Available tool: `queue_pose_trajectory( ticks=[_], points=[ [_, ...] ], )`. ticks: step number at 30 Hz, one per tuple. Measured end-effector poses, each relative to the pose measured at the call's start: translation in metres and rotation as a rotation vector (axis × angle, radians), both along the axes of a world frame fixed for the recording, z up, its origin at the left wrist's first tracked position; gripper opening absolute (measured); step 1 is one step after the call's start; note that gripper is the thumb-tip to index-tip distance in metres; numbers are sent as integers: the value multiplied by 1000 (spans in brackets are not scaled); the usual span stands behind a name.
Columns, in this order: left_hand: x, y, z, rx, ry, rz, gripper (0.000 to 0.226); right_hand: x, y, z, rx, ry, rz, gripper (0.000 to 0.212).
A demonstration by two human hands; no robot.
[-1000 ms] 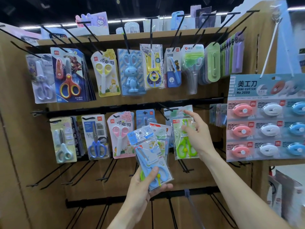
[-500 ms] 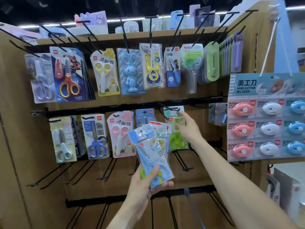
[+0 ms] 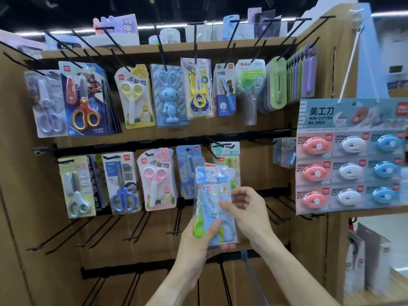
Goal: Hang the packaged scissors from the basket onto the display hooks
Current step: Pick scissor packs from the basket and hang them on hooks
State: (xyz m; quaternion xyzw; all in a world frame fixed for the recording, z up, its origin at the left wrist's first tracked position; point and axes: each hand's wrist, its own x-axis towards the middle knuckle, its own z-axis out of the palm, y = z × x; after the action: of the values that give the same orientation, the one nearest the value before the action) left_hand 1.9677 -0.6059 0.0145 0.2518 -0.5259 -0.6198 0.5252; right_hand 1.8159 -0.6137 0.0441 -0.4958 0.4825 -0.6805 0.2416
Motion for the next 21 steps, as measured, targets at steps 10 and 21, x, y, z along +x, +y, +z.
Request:
queue_pose_trajectory(
  ticks=[10,21],
  points=[
    [2,2,2,51,24,14,41,-16,2,19,-128,-151,89,51],
    [10,2,3,44,13,20,45,-27,-23,58,-106,191,-27,66]
  ],
)
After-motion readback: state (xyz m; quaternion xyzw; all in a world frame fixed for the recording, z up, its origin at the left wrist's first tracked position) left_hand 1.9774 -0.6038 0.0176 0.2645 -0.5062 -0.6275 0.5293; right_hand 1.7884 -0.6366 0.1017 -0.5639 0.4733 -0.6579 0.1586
